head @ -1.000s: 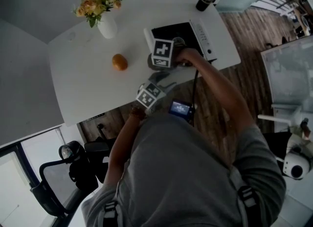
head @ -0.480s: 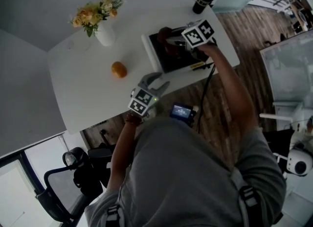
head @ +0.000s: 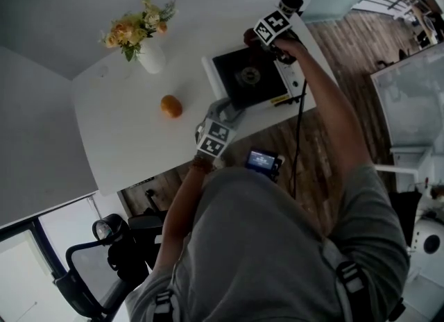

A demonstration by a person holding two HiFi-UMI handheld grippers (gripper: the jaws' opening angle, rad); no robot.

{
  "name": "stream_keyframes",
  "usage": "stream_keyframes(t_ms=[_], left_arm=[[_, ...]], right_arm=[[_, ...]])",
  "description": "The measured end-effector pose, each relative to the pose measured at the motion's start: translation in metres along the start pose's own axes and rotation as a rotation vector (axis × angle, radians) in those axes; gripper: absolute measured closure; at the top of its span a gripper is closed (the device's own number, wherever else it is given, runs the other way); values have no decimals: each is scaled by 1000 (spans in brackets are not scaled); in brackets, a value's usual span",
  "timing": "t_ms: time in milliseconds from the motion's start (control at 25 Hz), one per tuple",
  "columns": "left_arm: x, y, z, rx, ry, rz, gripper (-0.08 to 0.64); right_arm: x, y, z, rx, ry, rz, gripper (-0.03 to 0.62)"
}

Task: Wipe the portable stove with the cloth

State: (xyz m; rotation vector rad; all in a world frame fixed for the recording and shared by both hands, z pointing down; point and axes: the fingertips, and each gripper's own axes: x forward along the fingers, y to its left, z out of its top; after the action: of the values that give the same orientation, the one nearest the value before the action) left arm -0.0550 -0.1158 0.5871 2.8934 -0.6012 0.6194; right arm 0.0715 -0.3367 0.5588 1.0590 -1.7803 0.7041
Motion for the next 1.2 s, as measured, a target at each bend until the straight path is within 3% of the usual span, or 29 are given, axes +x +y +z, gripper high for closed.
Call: stream_keyframes(t_ms=[400,640,1000,1200], left_arm=[[10,6,-12,-36,22,-1,342],[10,7,-12,-38,22,2,342],[12,7,-12,-43,18,-5,344],[13,11,-8,-40,17,-8,344]], right_arm=[[44,-10,-8,64,99,-10,482],[47,2,-7,8,144,-28,488],[49,16,-8,29,108,-2,491],[50,33,4,-8,84,22,491]])
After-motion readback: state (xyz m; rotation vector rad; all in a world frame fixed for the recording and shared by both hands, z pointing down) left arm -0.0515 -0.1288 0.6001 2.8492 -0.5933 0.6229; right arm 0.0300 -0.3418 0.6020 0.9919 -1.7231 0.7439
